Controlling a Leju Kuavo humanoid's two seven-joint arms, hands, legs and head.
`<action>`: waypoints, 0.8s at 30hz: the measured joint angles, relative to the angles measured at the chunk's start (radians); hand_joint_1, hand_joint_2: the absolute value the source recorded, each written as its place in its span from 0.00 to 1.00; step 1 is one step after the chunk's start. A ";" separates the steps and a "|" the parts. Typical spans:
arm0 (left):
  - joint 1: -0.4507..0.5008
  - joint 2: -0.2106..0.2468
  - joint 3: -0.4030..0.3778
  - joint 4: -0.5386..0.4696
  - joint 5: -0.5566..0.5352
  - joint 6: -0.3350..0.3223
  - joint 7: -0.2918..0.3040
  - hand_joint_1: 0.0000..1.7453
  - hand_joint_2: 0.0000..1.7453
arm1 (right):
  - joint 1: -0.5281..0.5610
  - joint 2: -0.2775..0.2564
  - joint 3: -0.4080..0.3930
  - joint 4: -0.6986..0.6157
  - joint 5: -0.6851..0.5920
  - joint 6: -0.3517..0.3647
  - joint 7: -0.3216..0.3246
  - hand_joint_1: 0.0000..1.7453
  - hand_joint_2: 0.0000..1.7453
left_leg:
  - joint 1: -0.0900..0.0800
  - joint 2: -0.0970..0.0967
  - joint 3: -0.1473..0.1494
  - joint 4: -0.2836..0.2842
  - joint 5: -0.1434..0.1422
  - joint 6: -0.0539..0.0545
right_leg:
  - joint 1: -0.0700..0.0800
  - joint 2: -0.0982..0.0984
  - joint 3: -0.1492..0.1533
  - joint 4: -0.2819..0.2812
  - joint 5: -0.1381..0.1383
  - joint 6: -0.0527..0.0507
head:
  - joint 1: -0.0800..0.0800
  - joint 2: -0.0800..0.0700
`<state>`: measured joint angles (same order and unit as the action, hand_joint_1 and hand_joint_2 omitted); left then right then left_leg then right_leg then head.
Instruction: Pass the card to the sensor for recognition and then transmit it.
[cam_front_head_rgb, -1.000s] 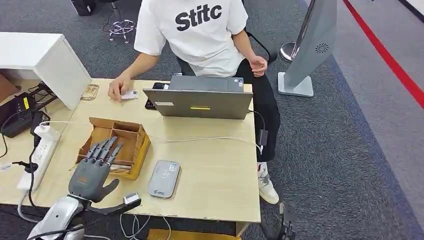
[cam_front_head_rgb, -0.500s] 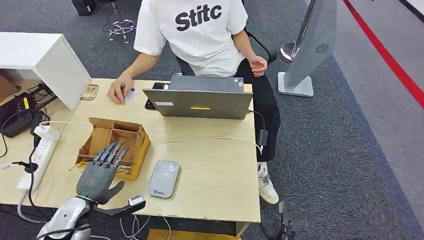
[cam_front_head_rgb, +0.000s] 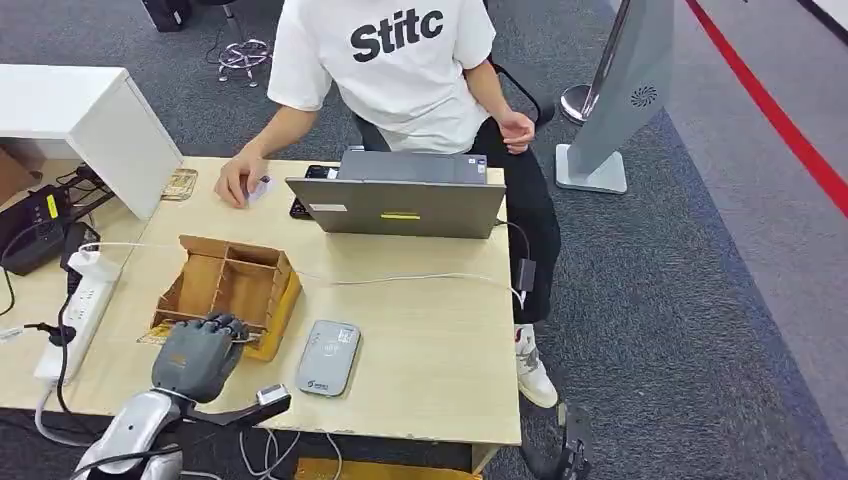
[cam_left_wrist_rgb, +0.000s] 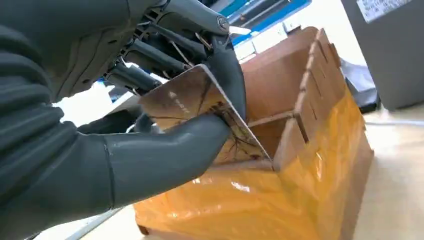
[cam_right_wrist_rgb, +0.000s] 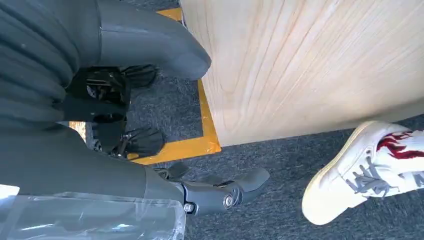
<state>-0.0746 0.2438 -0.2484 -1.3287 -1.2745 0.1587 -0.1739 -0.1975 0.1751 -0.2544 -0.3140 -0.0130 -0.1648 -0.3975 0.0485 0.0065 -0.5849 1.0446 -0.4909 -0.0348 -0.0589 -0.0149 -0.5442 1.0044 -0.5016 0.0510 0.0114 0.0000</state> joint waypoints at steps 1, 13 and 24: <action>0.000 -0.002 0.005 -0.007 0.000 0.003 0.002 1.00 1.00 | 0.000 0.000 0.000 0.000 0.000 0.000 0.000 0.00 1.00 | 0.000 0.000 0.000 0.000 0.000 0.000 | 0.000 0.000 0.000 0.000 0.000 0.000 | 0.000 0.000; -0.049 -0.021 0.057 -0.079 -0.055 0.063 0.010 1.00 1.00 | 0.000 0.000 0.000 0.000 0.003 0.000 0.004 0.00 1.00 | 0.000 0.000 0.000 0.000 0.000 0.000 | 0.000 0.000 0.000 0.000 0.000 0.000 | 0.000 0.000; -0.271 -0.027 0.079 0.023 -0.035 -0.011 -0.002 1.00 1.00 | -0.017 0.004 0.027 0.000 0.024 0.000 0.039 0.00 1.00 | 0.000 0.000 0.000 0.000 0.001 0.000 | 0.000 0.000 0.000 0.000 0.002 0.000 | 0.000 0.000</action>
<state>-0.3456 0.2167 -0.1690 -1.3061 -1.3100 0.1476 -0.1762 -0.2147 0.1789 -0.2277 -0.3140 0.0111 -0.1648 -0.3590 0.0485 0.0061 -0.5852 1.0447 -0.4894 -0.0352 -0.0589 -0.0153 -0.5443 1.0046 -0.4998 0.0511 0.0114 0.0000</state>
